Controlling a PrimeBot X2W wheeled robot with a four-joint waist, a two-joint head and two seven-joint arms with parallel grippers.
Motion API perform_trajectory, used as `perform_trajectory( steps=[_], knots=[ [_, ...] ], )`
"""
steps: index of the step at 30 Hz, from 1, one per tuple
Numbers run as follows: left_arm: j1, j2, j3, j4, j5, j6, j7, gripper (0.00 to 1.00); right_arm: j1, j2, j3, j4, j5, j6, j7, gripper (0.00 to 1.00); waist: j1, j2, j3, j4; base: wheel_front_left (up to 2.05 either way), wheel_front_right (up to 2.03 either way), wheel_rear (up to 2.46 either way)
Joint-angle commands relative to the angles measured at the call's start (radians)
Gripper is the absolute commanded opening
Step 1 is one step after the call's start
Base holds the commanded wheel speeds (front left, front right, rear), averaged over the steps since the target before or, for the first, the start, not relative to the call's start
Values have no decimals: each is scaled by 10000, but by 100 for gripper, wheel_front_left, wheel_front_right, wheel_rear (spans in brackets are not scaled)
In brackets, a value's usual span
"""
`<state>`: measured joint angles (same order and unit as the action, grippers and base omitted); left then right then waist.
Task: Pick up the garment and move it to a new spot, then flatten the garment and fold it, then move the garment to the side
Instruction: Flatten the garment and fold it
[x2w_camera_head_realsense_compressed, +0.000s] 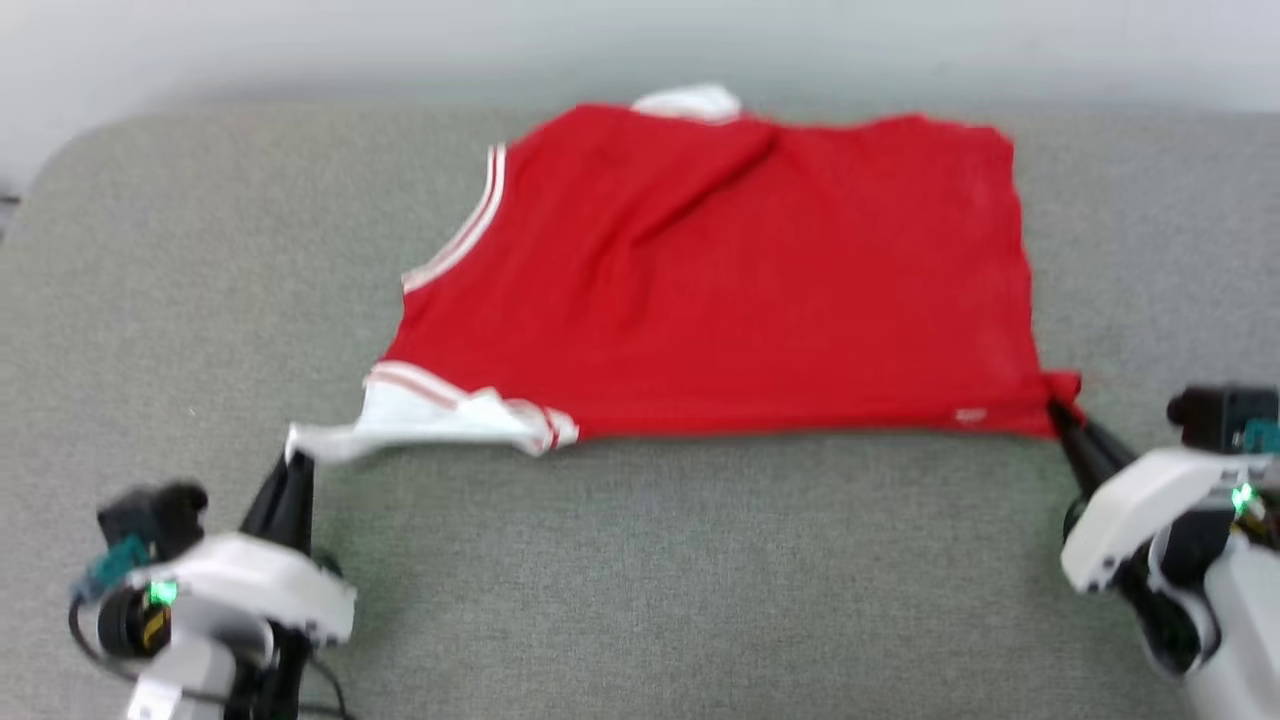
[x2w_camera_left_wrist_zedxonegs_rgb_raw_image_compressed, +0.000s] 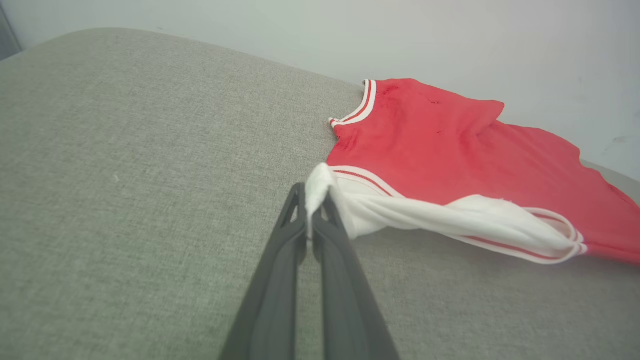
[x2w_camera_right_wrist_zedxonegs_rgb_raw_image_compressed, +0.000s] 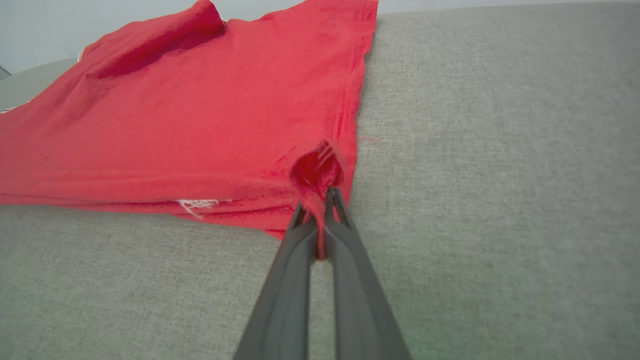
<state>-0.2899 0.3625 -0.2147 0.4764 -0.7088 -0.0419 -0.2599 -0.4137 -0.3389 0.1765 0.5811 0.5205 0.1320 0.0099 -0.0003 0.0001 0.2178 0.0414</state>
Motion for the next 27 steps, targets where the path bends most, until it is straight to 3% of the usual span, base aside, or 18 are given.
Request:
perform_trajectory(
  steps=[1, 16, 22, 27],
  knots=[
    [556, 61, 163, -132, -79, 170, -76, 0, 598, -13, -157, -286, 14, -25, 72, 0, 3, -1, -701, -85, 0, 0, 0],
    [4866, 160, 316, -2939, -614, 1518, 763, 0, 5539, 681, -1809, -3959, -791, -25, 1549, 0, 3, -1, -2357, 143, 0, 0, 0],
    [5788, 264, 478, -3903, -793, 1893, 970, 0, 6819, 1122, -2443, -5056, -974, -25, 2131, 0, 3, -1, -2418, 253, 0, 0, 0],
    [5652, 387, 383, -4525, -696, 1890, 1133, 0, 6972, 1299, -2703, -5556, -1137, -25, 2420, 0, 3, -1, -2288, 250, 0, 0, 0]
  ],
)
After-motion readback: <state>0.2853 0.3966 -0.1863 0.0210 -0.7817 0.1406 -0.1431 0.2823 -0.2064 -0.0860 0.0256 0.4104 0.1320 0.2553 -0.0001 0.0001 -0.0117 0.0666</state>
